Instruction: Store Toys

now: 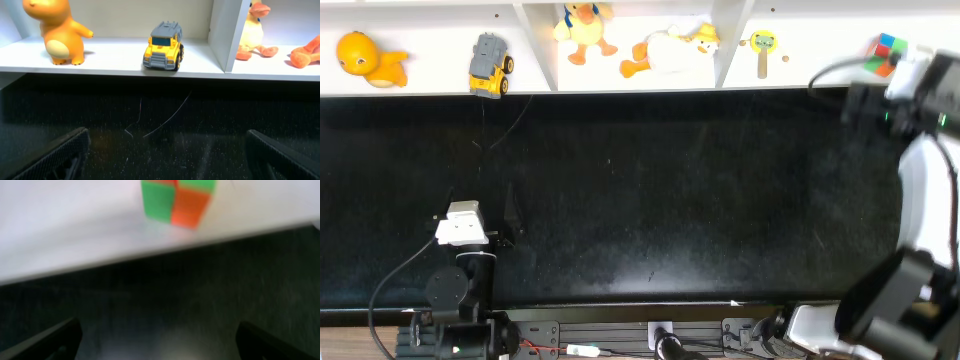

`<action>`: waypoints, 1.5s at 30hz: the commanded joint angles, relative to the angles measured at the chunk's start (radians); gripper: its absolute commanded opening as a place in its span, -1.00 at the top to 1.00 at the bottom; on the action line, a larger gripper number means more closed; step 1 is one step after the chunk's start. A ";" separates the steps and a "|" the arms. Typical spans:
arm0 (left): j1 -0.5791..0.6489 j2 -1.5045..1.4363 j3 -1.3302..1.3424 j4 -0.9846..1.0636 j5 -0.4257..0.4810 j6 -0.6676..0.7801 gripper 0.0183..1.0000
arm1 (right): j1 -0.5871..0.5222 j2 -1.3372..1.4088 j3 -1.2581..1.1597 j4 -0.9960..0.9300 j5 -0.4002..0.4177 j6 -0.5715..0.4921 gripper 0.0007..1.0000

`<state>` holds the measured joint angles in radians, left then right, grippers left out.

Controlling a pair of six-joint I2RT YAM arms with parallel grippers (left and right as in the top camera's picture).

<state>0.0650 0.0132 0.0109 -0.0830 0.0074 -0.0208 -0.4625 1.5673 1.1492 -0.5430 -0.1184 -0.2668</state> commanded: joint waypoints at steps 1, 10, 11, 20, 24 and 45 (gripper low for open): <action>-0.006 -0.010 -0.003 -0.002 -0.001 -0.011 -1.00 | -0.005 -0.058 -0.164 0.062 0.101 -0.029 -1.00; -0.006 -0.010 -0.003 -0.002 -0.001 -0.011 -1.00 | 0.360 -0.133 -0.224 0.092 0.322 0.056 -1.00; -0.006 -0.010 -0.003 -0.002 -0.001 -0.011 -1.00 | 0.385 -0.169 -0.256 0.101 0.320 0.091 -1.00; -0.006 -0.010 -0.003 -0.002 -0.001 -0.011 -1.00 | 0.490 -0.706 -0.722 0.234 0.266 0.188 -0.99; -0.006 -0.010 -0.003 -0.002 -0.001 -0.011 -1.00 | 0.490 -0.953 -0.873 0.216 0.285 0.180 -1.00; -0.006 -0.010 -0.003 -0.002 -0.001 -0.011 -1.00 | 0.448 -1.558 -1.136 0.480 0.159 0.173 -0.99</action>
<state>0.0650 0.0132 0.0109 -0.0826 0.0074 -0.0212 0.0040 0.0322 0.0238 -0.0853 0.0757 -0.0971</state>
